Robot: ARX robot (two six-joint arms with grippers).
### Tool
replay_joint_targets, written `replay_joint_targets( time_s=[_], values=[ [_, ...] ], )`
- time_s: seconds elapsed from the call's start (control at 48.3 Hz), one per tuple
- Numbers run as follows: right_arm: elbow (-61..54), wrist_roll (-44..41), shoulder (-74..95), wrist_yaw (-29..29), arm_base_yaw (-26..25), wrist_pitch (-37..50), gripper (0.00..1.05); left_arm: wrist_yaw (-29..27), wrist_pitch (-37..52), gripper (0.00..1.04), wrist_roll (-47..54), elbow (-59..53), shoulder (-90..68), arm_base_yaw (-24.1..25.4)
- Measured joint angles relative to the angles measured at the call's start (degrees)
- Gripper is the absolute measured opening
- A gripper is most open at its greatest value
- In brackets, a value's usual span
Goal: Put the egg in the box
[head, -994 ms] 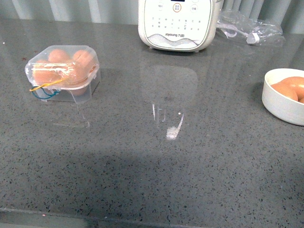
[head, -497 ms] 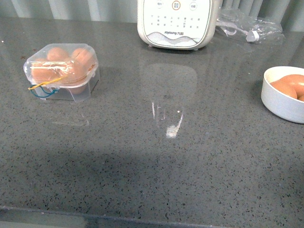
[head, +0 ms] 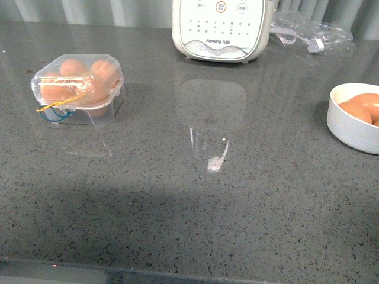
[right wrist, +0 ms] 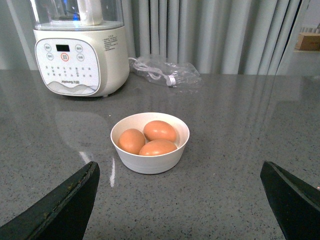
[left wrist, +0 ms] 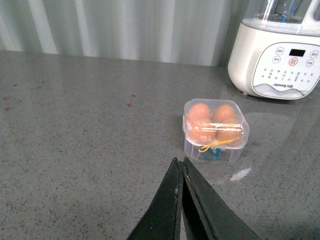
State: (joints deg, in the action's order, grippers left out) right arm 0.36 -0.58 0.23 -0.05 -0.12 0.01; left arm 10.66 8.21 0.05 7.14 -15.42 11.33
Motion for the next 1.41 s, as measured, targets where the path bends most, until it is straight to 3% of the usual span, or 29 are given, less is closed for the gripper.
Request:
replay_joint_targets(
  time_s=[0.145,0.248,0.352,1.097,1.408],
  values=[
    [0.0,0.0,0.0,0.0,0.0,0.0,0.97,-2.73,-0.63,0.04,0.0,-1.7,2.54,-3.21],
    [0.0,0.0,0.0,0.0,0.0,0.0,0.97,-9.64,-1.88,0.04,-0.04,-2.4,4.35,-8.26],
    [0.0,0.0,0.0,-0.02,0.0,0.0,0.97,-10.34,-8.46,0.04,-0.15,-3.41,11.17,-11.21],
    [0.0,0.0,0.0,0.0,0.0,0.0,0.97,-10.69,-8.33,0.04,-0.17,-5.49,15.19,-11.37],
    [0.0,0.0,0.0,0.0,0.0,0.0,0.97,-10.69,-8.33,0.55,-0.2,-5.49,15.19,-11.37]
  ],
)
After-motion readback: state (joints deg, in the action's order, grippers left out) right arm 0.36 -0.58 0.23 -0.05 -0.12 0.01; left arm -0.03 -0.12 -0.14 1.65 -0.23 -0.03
